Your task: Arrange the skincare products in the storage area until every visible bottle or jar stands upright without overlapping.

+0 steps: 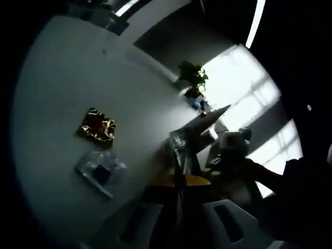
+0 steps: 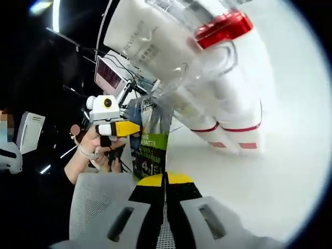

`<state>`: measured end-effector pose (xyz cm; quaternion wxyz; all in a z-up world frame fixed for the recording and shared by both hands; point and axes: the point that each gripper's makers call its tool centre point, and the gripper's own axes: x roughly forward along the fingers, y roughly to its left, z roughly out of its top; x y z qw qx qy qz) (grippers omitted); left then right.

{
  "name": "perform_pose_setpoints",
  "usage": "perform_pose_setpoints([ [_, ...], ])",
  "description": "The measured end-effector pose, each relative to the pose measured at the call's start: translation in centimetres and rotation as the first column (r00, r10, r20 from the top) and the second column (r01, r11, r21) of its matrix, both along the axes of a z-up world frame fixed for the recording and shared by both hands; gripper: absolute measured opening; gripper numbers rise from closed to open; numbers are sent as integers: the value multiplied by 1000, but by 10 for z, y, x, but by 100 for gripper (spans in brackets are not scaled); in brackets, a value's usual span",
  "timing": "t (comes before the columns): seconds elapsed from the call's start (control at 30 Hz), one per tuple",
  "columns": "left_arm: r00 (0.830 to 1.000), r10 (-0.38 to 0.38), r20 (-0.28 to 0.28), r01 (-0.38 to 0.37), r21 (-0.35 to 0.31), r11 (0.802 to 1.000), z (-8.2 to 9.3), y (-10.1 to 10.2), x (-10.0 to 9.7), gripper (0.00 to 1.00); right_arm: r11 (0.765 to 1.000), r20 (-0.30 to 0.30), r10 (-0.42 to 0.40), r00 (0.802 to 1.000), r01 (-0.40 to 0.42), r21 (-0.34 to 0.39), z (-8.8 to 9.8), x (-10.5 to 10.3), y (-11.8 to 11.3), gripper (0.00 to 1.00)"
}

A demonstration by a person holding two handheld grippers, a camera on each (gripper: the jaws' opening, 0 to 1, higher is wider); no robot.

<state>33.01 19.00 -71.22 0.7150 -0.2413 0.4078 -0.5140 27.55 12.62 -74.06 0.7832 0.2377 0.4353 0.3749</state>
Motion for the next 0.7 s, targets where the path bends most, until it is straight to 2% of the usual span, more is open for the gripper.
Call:
perform_pose_setpoints([
  [0.2, 1000, 4, -6, -4, 42, 999, -15, -2, 0, 0, 996, -5, 16, 1000, -17, -86, -15, 0, -1, 1],
  [0.4, 1000, 26, 4, -27, 61, 998, -20, -3, 3, 0, 983, 10, 21, 1000, -19, -184, -27, 6, -7, 1],
  [0.43, 999, 33, 11, -34, 78, 996, -23, -2, 5, 0, 978, 26, 17, 1000, -12, -209, -29, 8, -10, 1],
  [0.47, 999, 45, 9, -46, 91, 995, -26, 0, 7, 0, 979, 38, 14, 999, -6, -204, -27, 9, -8, 1],
  [0.57, 997, 75, -13, -74, 90, 993, -30, 2, 10, 0, 969, 61, 8, 998, 8, -248, -29, 12, -14, 2],
  [0.7, 996, 85, -16, -83, 95, 992, -33, 0, 10, 0, 947, 113, 64, 991, -25, -321, -24, 10, -15, 2],
])
